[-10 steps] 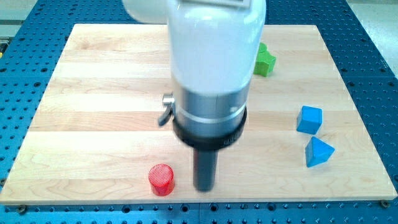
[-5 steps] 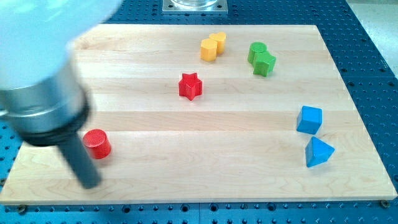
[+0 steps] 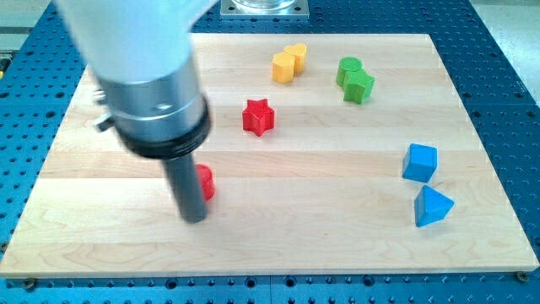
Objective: Move the red circle into the red star
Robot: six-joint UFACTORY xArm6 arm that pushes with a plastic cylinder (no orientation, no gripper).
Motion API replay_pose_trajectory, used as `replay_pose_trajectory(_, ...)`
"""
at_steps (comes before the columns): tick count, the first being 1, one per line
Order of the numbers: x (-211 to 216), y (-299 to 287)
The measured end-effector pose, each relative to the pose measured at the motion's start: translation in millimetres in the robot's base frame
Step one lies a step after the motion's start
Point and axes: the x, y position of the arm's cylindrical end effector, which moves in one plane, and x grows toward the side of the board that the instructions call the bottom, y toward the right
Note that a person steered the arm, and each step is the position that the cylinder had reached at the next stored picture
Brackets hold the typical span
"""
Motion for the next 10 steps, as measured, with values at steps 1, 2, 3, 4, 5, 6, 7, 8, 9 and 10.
replay_pose_trajectory(1, -49.2, 34.3)
replay_pose_trajectory(2, -43.7, 43.0)
replay_pose_trajectory(3, -19.9, -11.1)
replay_pose_trajectory(4, -71.4, -10.3)
replay_pose_trajectory(5, -105.5, 27.9)
replay_pose_trajectory(6, -82.4, 0.4)
replay_pose_trajectory(7, -80.9, 102.8)
replay_pose_trajectory(8, -114.2, 228.7)
replay_pose_trajectory(9, -123.0, 309.7)
replay_pose_trajectory(10, -86.8, 343.4)
